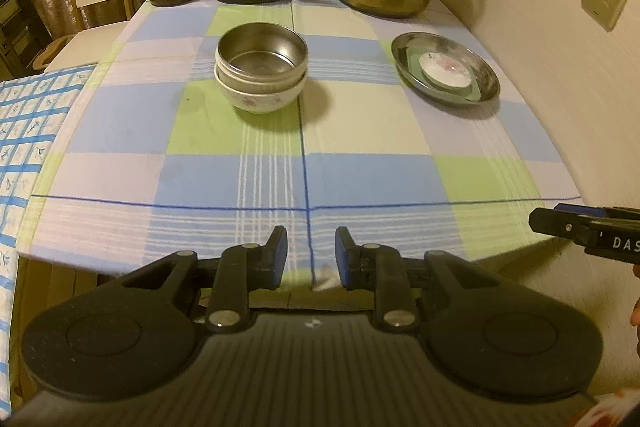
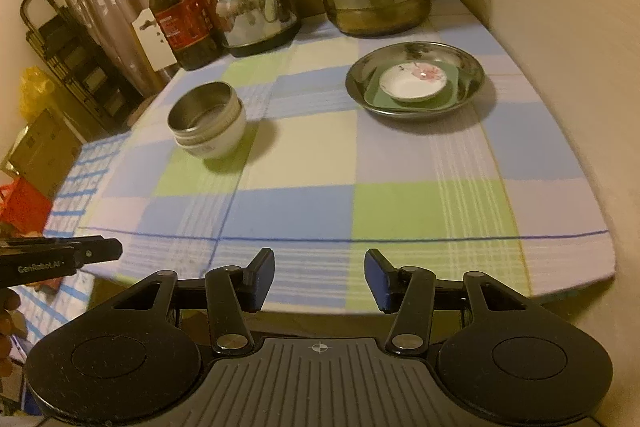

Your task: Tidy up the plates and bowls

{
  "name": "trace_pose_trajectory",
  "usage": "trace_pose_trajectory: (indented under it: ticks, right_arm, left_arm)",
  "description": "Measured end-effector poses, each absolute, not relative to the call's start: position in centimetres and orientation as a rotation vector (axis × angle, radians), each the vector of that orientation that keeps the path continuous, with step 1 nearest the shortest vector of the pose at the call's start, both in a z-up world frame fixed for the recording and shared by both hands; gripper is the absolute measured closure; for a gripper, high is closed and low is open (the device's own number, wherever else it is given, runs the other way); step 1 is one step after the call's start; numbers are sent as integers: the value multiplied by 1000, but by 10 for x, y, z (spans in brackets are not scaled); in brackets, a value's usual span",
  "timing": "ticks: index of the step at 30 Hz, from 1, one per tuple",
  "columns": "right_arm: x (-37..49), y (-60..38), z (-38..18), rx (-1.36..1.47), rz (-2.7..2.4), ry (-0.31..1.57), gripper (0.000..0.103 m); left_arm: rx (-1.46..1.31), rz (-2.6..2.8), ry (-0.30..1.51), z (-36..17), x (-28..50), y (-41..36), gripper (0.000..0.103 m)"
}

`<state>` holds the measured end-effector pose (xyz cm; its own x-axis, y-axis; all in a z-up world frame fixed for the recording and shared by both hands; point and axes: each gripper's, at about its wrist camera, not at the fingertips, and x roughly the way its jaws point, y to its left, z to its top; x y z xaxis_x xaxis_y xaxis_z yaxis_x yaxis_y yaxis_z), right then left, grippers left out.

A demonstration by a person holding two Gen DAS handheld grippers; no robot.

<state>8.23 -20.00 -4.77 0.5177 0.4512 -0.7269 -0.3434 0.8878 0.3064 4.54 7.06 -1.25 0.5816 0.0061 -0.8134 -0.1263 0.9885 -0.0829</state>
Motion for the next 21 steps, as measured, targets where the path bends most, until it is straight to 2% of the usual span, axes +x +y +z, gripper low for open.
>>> trace_pose_trajectory:
  ticks: [21]
  right_arm:
    - [68, -224, -51, 132, 473, 908, 52]
  left_arm:
    - [-121, 82, 944, -11, 26, 44, 80]
